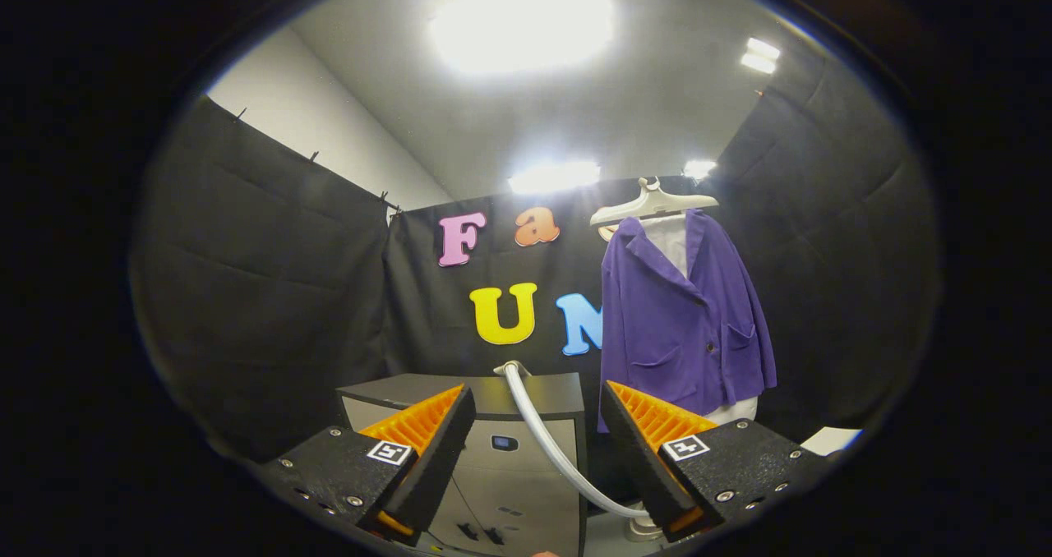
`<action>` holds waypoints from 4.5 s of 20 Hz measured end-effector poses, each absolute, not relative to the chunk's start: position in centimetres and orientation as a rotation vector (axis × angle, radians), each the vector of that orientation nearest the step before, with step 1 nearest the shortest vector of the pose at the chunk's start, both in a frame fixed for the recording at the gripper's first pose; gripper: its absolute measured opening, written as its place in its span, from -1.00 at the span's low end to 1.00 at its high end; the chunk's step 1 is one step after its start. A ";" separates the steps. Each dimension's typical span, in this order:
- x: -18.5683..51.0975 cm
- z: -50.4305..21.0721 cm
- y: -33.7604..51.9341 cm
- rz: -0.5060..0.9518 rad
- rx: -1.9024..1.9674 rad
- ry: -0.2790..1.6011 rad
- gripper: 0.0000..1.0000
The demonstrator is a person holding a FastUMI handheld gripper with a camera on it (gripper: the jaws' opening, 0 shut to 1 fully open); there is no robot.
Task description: Iron the clothes twice with a garment steamer, once on the left side and once on the right side.
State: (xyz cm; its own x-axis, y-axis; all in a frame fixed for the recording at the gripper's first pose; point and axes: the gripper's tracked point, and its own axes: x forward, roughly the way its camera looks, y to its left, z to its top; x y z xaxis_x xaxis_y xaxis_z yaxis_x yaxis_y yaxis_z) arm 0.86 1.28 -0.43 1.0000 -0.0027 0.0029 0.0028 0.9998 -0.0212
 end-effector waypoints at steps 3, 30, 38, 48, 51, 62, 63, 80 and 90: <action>0.9 -0.2 1.3 -0.005 -0.023 -0.009 0.89; 18.4 15.4 5.0 0.166 0.102 -0.002 0.89; 31.4 9.0 7.6 0.297 0.072 0.289 0.91; 43.0 -3.8 8.3 0.305 0.020 0.692 0.91; 45.8 -6.7 8.4 0.297 0.063 0.793 0.91; 51.0 -18.2 5.5 0.229 0.119 1.078 0.88; 50.9 -19.0 5.7 0.235 0.144 1.102 0.87; 45.0 -12.4 6.4 0.373 0.252 0.975 -0.21; 33.5 -3.0 1.8 0.386 0.280 0.785 -0.22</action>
State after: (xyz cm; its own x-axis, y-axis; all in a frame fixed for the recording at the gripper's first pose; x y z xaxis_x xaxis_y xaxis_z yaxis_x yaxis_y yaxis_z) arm 33.46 1.77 -3.05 0.6435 0.4364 -0.6288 -0.2319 0.8941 0.3832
